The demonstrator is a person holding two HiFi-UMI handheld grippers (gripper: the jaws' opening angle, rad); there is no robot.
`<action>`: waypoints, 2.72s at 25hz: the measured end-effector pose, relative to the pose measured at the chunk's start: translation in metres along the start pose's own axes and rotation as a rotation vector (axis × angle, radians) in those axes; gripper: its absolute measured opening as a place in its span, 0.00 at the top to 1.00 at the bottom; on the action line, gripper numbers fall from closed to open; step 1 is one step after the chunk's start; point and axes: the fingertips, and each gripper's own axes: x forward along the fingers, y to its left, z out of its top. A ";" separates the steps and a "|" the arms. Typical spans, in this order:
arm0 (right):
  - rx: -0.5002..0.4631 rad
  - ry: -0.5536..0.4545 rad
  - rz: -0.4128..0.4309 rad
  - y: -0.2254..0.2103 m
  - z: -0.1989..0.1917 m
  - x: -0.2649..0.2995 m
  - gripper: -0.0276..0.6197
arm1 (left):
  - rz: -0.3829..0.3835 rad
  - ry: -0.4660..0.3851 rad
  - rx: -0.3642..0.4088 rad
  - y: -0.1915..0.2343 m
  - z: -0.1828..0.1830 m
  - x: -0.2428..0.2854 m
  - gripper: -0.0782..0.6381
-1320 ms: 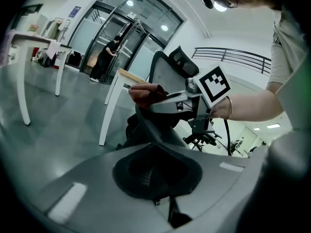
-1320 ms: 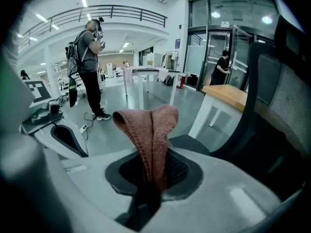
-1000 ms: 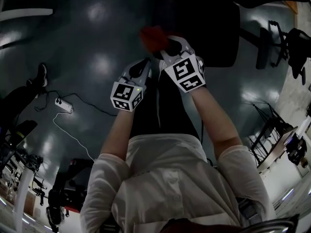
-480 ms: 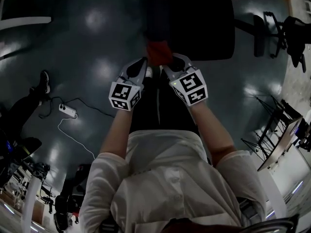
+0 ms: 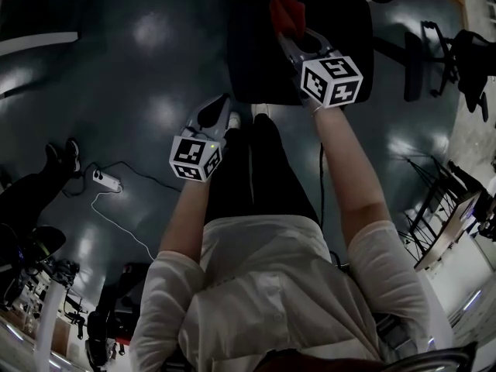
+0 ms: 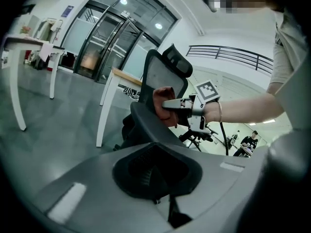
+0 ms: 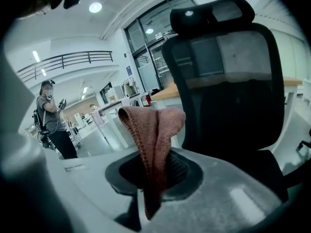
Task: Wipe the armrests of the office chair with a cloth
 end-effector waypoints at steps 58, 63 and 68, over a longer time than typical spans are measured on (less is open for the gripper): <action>0.216 0.085 0.239 0.210 -0.134 -0.046 0.88 | -0.010 0.021 0.050 0.041 -0.004 -0.013 0.88; 0.097 0.006 0.273 0.214 -0.071 -0.060 0.88 | 0.037 0.006 0.004 0.048 0.002 -0.028 0.88; -0.065 -0.096 0.121 0.136 0.019 -0.051 0.88 | 0.010 0.002 0.004 0.022 0.014 -0.023 0.88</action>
